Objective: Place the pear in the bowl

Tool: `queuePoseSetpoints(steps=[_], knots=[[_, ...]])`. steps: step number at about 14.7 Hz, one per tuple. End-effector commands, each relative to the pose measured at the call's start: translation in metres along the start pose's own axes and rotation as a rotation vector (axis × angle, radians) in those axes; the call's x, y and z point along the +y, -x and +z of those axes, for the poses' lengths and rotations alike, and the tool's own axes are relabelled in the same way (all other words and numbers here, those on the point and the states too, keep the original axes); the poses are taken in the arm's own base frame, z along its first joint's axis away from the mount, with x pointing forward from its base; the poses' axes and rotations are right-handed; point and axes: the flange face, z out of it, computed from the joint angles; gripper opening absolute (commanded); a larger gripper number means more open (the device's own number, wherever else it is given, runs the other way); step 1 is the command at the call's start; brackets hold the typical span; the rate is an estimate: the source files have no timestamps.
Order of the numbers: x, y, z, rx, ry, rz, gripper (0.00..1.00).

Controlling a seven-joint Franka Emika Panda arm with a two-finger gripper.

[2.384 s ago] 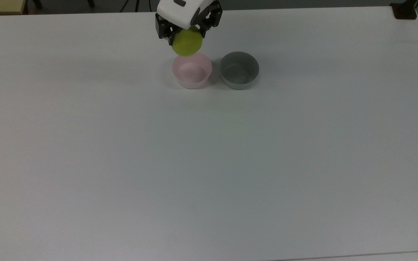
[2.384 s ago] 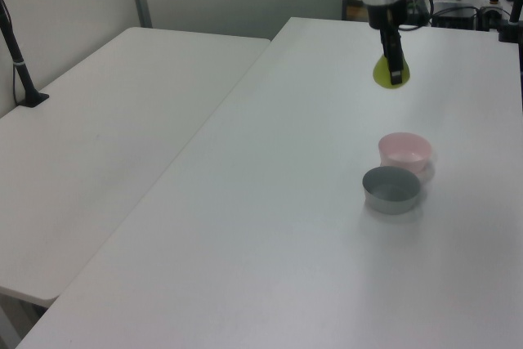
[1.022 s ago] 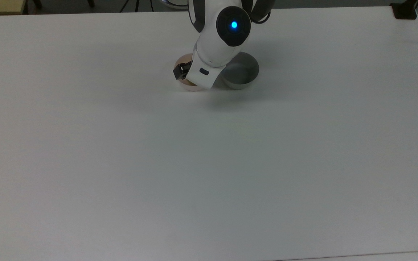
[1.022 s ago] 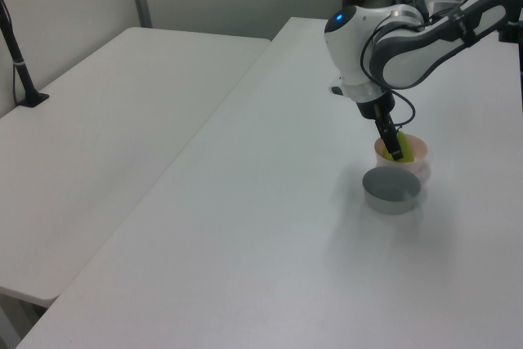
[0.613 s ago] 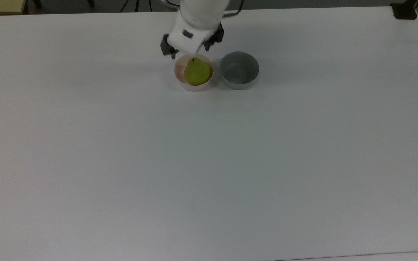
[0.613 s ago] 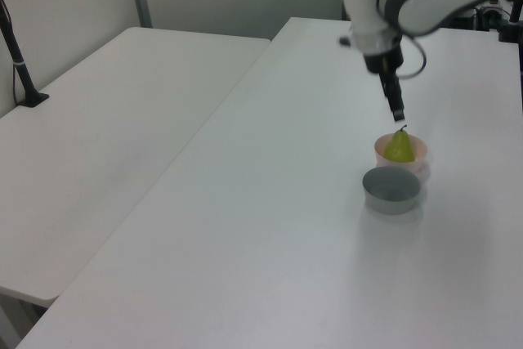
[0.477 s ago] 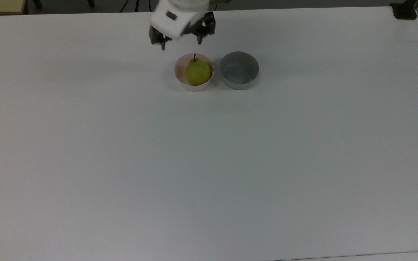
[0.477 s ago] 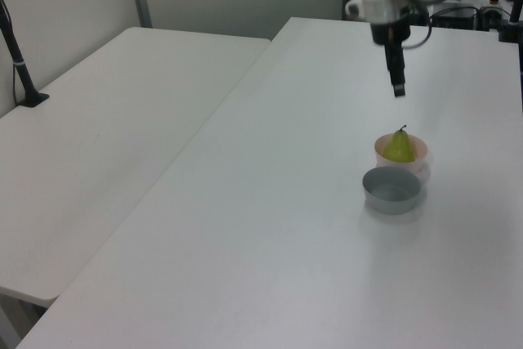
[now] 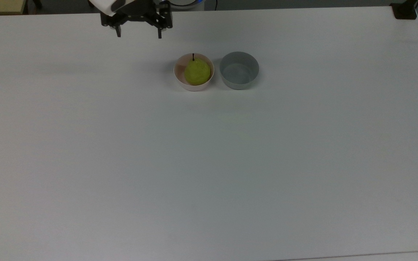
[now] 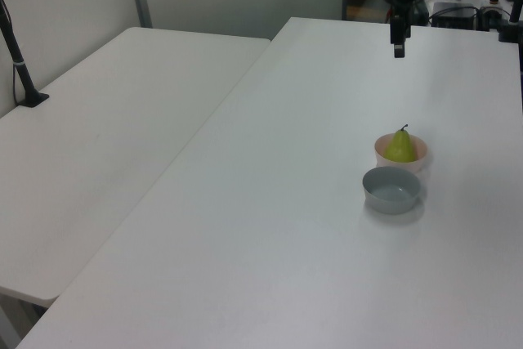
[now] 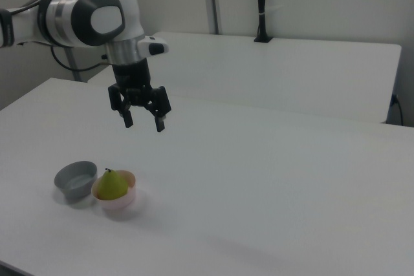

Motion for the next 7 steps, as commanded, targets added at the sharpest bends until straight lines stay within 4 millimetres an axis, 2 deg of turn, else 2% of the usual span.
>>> queuePoseSetpoints(steps=[1,7], knots=[[0.0248,0.0014,-0.0052,0.006,0.018,0.057,1.0],[0.0312,0.0019,-0.0089,0.014,0.018,0.078,1.0]])
